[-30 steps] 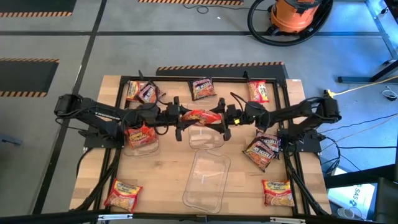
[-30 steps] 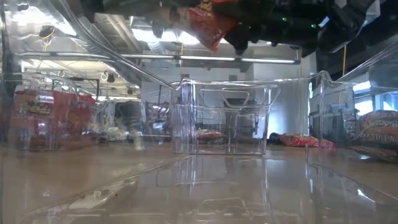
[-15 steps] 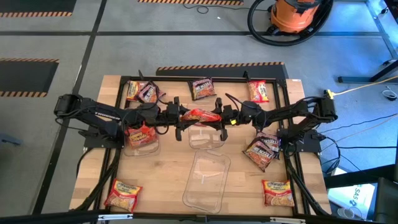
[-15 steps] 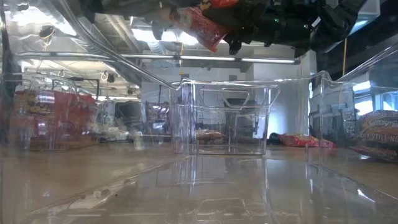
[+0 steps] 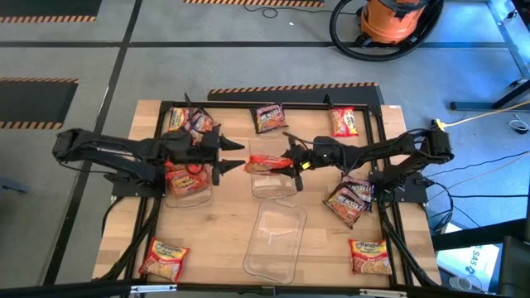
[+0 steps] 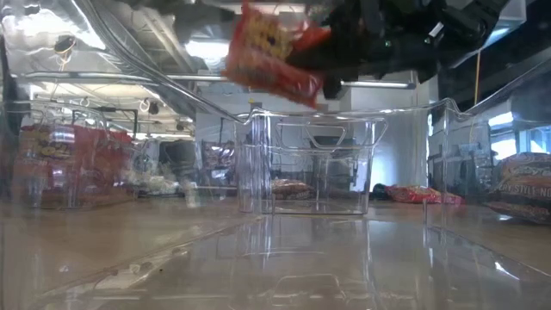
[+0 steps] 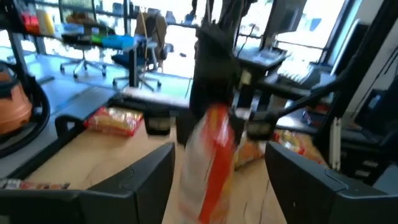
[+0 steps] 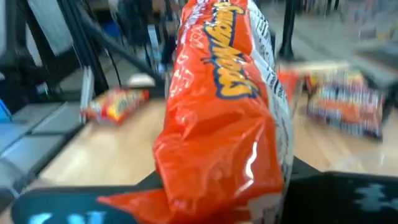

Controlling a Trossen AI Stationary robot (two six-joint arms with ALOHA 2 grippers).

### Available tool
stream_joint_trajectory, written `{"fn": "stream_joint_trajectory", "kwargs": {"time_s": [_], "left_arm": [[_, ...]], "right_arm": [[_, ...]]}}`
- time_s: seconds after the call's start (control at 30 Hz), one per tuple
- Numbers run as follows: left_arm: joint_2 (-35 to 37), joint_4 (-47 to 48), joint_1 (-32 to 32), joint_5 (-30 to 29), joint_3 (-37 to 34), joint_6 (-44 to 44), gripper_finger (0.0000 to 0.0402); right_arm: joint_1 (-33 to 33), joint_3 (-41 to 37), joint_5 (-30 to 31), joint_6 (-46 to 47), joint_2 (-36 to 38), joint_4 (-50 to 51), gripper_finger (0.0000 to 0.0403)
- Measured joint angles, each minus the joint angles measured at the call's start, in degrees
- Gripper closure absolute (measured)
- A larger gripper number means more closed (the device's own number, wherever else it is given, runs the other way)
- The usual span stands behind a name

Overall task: Sort Maruchan noodles
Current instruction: Put the orange noodle pack into the top left transparent bin

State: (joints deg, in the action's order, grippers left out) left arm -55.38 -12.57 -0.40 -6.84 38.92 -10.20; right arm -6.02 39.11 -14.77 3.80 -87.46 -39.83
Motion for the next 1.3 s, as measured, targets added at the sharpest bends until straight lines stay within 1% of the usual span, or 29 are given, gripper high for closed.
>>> {"fn": "stream_joint_trajectory", "kwargs": {"time_s": [0.13, 0.23, 0.37, 0.63, 0.77, 0.87, 1.0, 1.1, 1.2, 1.3], "left_arm": [[0.6, 2.0, 0.0, 0.5, 2.9, 1.6, 0.0162], [-2.1, 7.2, 0.1, 0.6, 7.8, 4.2, 0.0163], [-8.7, 18.1, 1.2, 0.8, 16.4, 4.6, 0.0163], [-23.7, 38.9, 3.7, 6.1, 35.1, 5.1, 0.0163], [-30.4, 47.8, 4.8, 6.4, 42.8, 6.3, 0.0163], [-34.5, 52.3, 5.2, 7.7, 47.4, 6.9, 0.0163], [-39.0, 57.2, 5.2, 10.9, 51.8, 7.4, 0.0163], [-41.6, 60.0, 5.1, 10.1, 53.8, 7.4, 0.0163], [-43.5, 61.8, 5.5, 8.9, 54.0, 7.4, 0.0163], [-44.8, 62.8, 5.9, 8.9, 54.1, 7.4, 0.0163]], "right_arm": [[0.0, 0.7, 0.5, 0.0, 0.0, 7.0, 0.0316], [0.0, 2.1, 0.7, 0.0, 0.0, 10.6, 0.0316], [0.0, 4.3, 1.7, -0.8, 0.0, 14.8, 0.0316], [0.0, 5.3, 1.8, -0.8, 0.0, 16.5, 0.0314], [0.0, 5.3, 1.7, -0.8, 0.0, 16.5, 0.0316], [0.0, 5.3, 1.7, -0.7, 0.0, 16.5, 0.0313], [0.0, 5.3, 1.7, -0.6, 0.0, 16.7, 0.0316], [0.0, 5.2, 1.7, -0.6, 0.0, 16.9, 0.0316], [0.0, 5.2, 1.7, -0.6, 0.0, 16.9, 0.0316], [0.0, 5.2, 1.7, -0.6, 0.0, 17.0, 0.0315]]}}
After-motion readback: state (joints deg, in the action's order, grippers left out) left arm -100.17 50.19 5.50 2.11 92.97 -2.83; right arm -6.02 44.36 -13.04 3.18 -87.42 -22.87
